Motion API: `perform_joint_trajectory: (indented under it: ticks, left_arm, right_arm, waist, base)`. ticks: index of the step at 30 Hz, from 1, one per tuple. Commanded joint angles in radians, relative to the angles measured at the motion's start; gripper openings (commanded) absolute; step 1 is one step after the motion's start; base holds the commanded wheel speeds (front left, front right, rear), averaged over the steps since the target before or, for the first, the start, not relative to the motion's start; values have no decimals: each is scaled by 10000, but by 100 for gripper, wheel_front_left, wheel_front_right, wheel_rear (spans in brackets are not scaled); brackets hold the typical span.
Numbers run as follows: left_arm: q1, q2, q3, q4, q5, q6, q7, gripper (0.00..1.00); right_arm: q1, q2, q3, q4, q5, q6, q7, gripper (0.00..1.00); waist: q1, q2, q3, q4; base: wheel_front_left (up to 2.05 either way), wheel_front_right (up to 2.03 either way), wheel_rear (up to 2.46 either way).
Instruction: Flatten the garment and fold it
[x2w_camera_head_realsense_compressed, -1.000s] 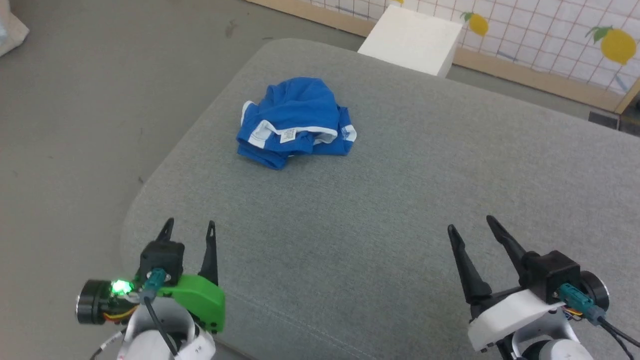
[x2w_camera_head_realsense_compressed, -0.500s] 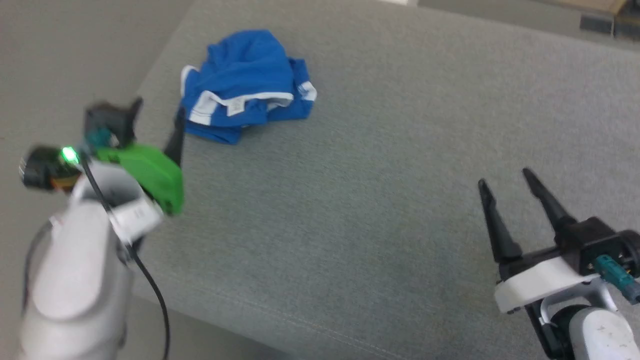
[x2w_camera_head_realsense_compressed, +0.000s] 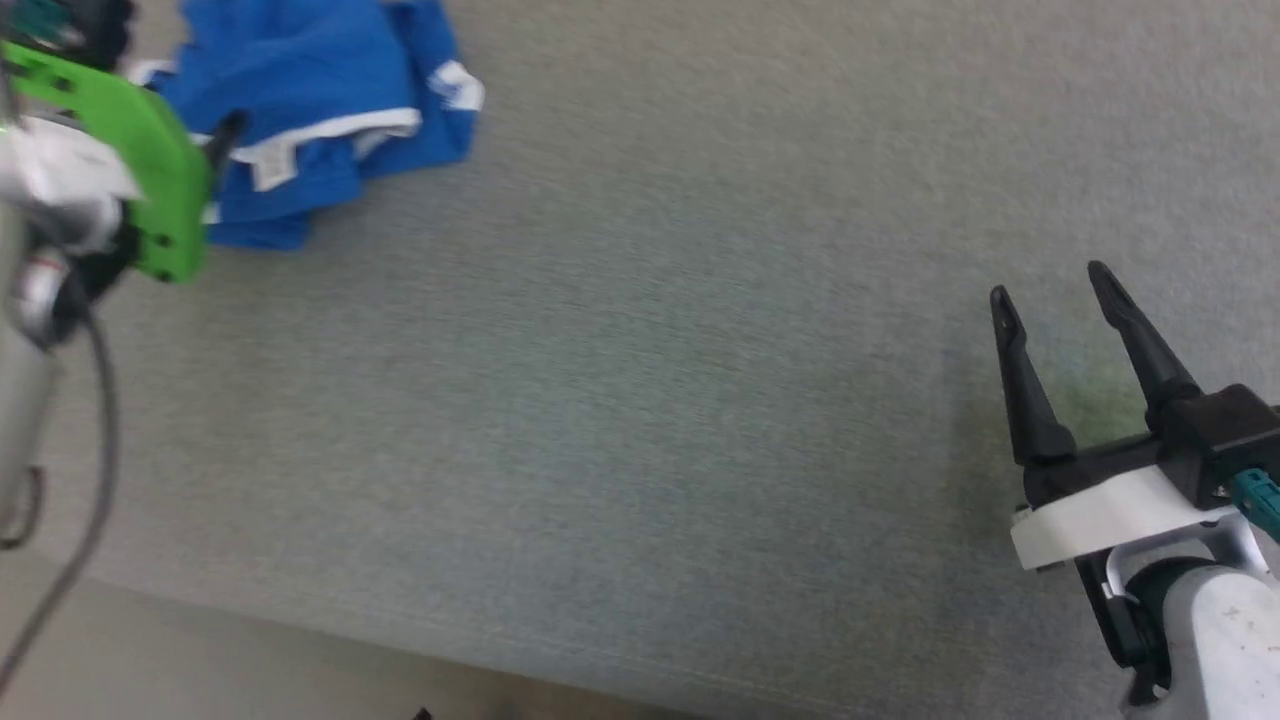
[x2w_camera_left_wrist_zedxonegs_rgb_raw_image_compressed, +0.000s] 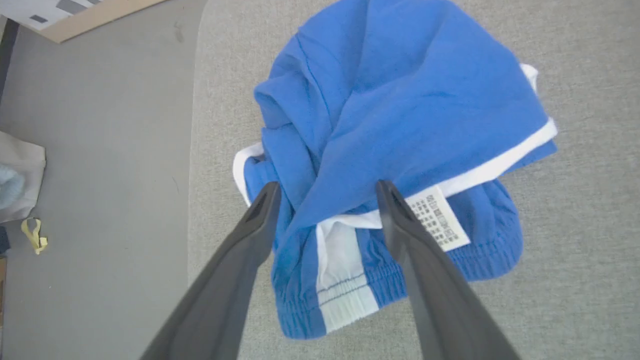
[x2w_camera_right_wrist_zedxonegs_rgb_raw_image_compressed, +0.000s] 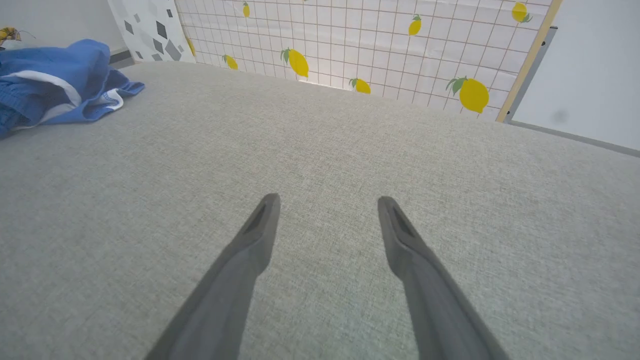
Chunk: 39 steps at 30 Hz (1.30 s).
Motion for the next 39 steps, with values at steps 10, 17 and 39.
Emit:
perform_joint_trajectory:
  ticks: [10, 17, 39]
  left_arm:
    - [-716, 1342, -1692, 969, -1915, -26, 860, 100]
    - [-864, 1685, -2307, 1146, -2809, -26, 440, 0]
    - [-2734, 696, -1666, 27, -1353, 1017, -5068, 0]
  right_arm:
    - [-424, 411, -274, 279, -185, -17, -308, 100]
    - [-414, 571, -276, 651, -247, -17, -438, 100]
    - [653, 750, -487, 1959, 360, -17, -615, 100]
  waist:
    - [-2, 0, 1103, -1209]
    - [-2, 0, 608, -1183]
    - [-2, 0, -3597, -1645]
  base:
    - [0, 0, 0]
    - [0, 0, 0]
    - [0, 0, 0]
